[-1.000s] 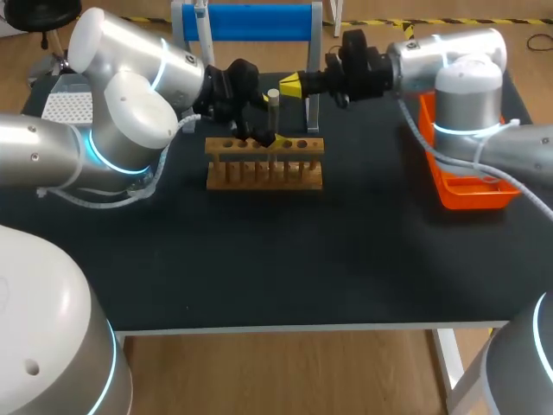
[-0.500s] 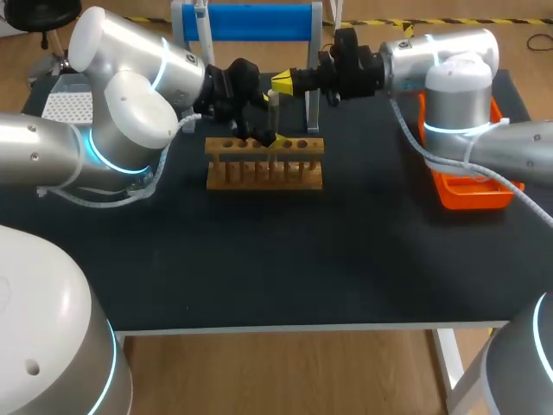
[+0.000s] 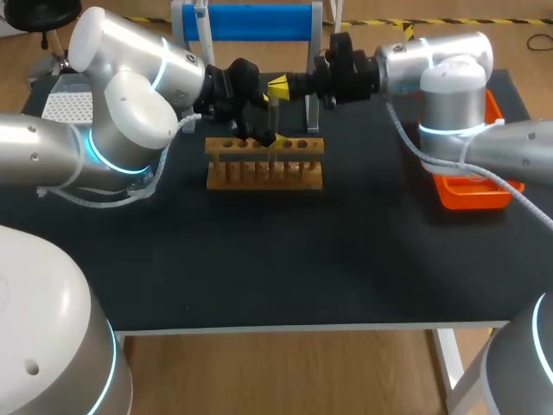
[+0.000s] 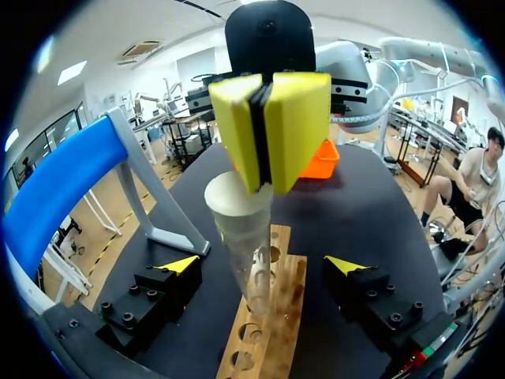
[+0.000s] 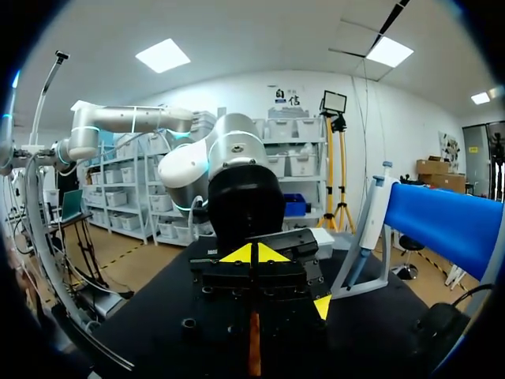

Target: Invert the test tube, pick up the pipette, mount the tip to pipette, aspirate from beaker and dispense into the tube, eject the tip, return the pipette, and cap with the stopper.

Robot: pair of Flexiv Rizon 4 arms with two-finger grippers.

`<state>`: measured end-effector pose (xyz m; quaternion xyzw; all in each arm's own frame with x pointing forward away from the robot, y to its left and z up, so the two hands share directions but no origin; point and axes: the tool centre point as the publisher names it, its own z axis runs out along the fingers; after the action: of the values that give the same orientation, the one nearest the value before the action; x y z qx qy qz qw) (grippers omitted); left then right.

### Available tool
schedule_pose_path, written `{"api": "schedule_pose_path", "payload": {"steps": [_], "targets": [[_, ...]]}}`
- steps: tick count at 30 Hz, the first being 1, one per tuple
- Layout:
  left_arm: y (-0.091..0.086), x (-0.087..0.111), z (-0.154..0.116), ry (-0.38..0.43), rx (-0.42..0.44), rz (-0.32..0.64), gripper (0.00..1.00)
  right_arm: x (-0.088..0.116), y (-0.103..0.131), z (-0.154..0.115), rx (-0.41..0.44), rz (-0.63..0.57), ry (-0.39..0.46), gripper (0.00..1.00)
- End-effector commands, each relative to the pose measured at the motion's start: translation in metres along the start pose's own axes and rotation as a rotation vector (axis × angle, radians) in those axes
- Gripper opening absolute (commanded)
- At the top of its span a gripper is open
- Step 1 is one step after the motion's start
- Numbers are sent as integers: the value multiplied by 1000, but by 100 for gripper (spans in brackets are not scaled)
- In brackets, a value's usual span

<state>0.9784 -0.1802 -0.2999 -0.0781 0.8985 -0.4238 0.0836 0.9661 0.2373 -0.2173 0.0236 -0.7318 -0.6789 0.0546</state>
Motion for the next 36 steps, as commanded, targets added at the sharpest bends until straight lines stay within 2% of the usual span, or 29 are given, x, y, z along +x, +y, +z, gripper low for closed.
{"api": "schedule_pose_path", "payload": {"steps": [1, 24, 36], "targets": [[0, 0, 0, 2, -2, 0, 100, -5, -5, -1, -2, 4, 7, 0], [0, 0, 0, 2, -2, 0, 100, -12, -34, -4, -31, 77, 13, 0], [0, 0, 0, 2, -2, 0, 100, -12, -35, -5, -46, 96, 19, 0]]}}
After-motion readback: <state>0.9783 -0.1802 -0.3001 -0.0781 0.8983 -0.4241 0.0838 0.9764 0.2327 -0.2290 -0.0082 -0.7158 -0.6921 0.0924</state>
